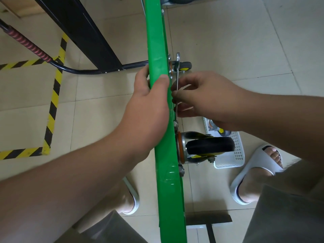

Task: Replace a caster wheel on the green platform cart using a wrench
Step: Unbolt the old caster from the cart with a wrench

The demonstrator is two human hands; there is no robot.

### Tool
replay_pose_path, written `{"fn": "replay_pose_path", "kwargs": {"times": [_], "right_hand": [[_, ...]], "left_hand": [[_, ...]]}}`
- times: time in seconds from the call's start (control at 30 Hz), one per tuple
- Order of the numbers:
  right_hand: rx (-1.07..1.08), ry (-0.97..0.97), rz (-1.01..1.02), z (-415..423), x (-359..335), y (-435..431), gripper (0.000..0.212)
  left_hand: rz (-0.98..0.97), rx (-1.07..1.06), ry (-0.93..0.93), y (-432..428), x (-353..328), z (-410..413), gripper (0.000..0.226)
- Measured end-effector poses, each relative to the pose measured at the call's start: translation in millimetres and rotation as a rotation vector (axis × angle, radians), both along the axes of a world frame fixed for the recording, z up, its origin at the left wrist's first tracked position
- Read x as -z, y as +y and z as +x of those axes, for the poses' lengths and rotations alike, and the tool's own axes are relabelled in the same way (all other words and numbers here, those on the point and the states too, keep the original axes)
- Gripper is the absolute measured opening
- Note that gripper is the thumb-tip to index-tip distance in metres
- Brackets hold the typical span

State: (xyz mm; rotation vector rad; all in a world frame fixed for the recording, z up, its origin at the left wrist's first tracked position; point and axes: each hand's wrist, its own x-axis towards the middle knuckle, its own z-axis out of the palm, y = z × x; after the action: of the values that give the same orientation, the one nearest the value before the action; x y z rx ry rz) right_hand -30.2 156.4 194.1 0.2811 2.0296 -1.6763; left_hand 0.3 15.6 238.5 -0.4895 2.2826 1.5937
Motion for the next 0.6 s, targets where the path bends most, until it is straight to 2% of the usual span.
{"fn": "replay_pose_path", "kwargs": {"times": [0.13,0.4,0.6], "right_hand": [[-0.027,0.094,-0.012,14,-11,3,0.011],[-0.141,0.214,-0.041,49,-21,19,0.017],[-0.157,0.335,0.004,42,-19,20,0.017]], "left_hand": [[0.001,-0.014,0.008,0,-1,0,0.032],[0.015,-0.008,0.000,0,-1,0,0.033],[0.031,0.009,0.007,0,0,0,0.035]]}}
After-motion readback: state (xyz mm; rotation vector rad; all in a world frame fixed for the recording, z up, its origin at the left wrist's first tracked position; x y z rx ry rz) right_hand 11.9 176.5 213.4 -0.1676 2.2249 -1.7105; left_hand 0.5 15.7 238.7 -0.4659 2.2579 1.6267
